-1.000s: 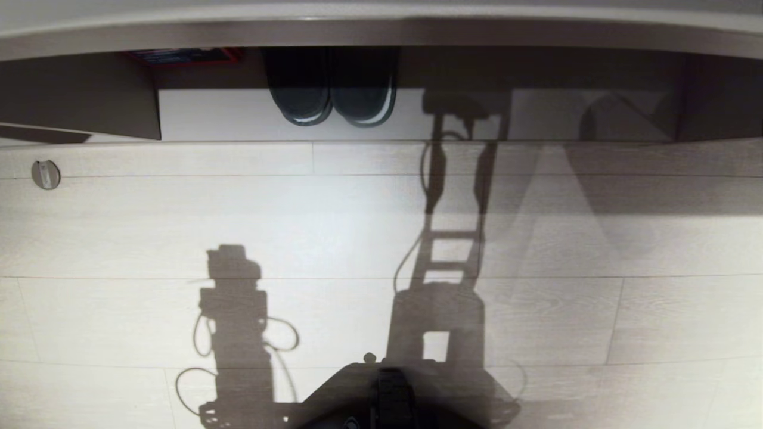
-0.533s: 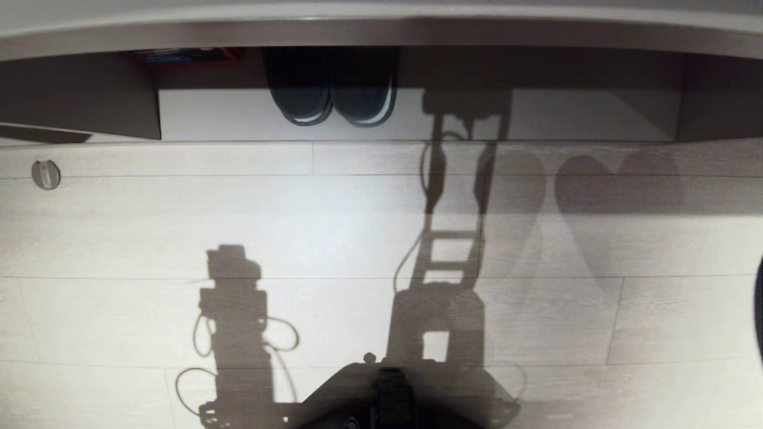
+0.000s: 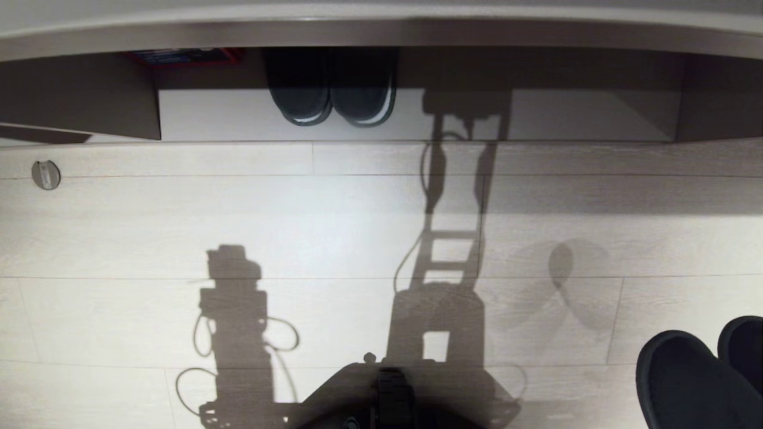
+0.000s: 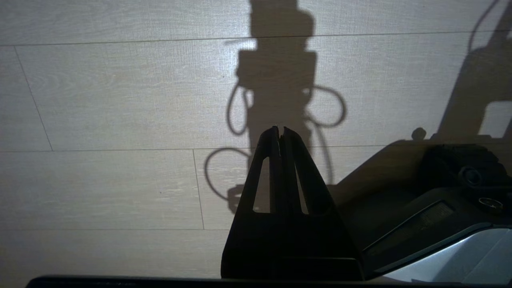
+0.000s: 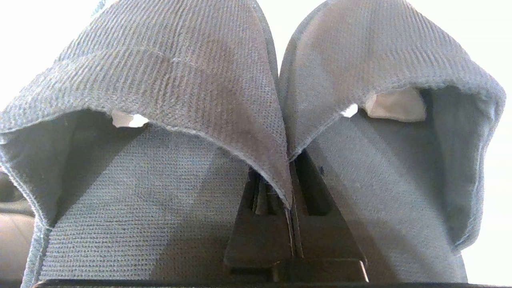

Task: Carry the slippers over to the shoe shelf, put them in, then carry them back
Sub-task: Place the slippers on the floor

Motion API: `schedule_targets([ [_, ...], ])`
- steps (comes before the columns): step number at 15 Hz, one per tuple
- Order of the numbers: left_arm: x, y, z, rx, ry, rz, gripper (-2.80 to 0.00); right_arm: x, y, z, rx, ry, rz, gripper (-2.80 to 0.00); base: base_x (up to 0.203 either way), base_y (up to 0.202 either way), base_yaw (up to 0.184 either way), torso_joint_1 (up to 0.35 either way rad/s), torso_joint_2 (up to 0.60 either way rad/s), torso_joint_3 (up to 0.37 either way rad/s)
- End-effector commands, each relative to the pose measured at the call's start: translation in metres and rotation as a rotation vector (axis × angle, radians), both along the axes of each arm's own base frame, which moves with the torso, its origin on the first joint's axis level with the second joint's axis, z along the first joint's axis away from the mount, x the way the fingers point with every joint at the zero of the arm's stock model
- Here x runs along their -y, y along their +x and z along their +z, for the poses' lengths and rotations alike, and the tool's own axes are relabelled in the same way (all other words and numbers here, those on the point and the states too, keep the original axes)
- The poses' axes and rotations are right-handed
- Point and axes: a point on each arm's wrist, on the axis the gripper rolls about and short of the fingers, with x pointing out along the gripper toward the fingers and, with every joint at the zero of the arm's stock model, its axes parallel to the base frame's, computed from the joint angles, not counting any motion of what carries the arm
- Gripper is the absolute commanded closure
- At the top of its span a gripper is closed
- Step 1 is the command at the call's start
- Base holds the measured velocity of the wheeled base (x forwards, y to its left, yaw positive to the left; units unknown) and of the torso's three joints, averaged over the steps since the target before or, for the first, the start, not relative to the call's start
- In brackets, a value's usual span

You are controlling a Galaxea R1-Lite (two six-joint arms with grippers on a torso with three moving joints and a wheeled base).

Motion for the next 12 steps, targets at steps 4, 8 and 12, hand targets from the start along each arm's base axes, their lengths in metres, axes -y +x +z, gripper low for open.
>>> schedule_targets([
  [4,0.0,0.0,0.0,0.0,-0.001,0.0,0.0,0.0001,0.0006,-0.0022,-0.005,0.006,-0.004,0.0,0.0,0.0,0.0,0.0,0.0,0.0],
  [8,0.0,0.0,-0.0001,0.0,-0.002,0.0,0.0,0.0001,0.0006,-0.0018,-0.002,0.0,-0.004,0.0,0.0,0.0,0.0,0.001,0.0,0.072],
  [12,0.0,0.0,0.0,0.001,-0.002,0.0,0.0,-0.0001,0.0005,-0.0014,0.0,-0.001,0.005,0.0,0.0,0.0,0.0,0.001,0.0,0.193],
])
